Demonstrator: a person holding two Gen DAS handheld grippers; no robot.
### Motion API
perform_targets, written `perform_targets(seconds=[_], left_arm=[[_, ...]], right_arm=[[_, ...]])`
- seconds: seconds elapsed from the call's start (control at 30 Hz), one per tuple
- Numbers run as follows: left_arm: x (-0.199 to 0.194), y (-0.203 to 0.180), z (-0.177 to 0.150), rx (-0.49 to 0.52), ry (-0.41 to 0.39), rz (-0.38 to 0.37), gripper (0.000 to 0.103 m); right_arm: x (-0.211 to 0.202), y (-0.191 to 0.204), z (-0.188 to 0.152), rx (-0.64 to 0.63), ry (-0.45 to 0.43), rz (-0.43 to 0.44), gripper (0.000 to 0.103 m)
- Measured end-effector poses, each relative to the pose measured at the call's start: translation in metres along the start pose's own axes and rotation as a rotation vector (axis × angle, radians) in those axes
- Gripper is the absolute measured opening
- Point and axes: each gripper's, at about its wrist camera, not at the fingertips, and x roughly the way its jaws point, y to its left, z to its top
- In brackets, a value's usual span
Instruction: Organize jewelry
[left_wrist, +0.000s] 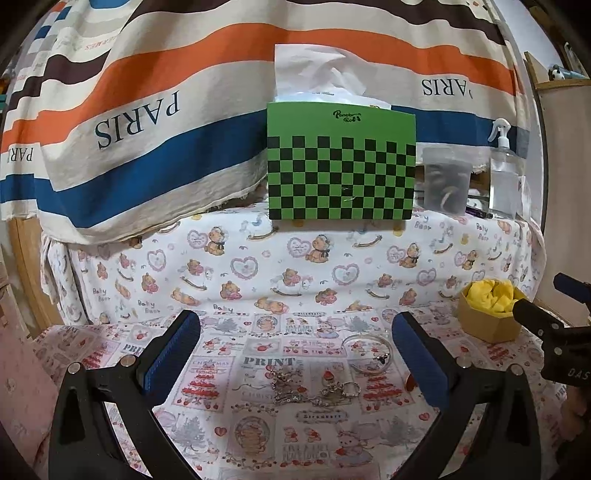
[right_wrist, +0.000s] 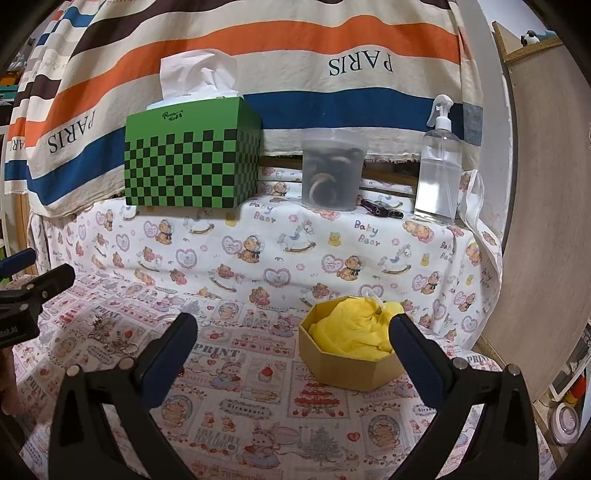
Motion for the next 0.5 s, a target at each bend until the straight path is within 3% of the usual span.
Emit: perform_targets(seconds=[0.5], left_arm=[[-0.0021,0.0017,-0.0005,0.001,-0.018,0.003,0.103]], right_arm=[[0.0006,-0.0004,-0.0003,0.002,0.002,0.0,0.103]])
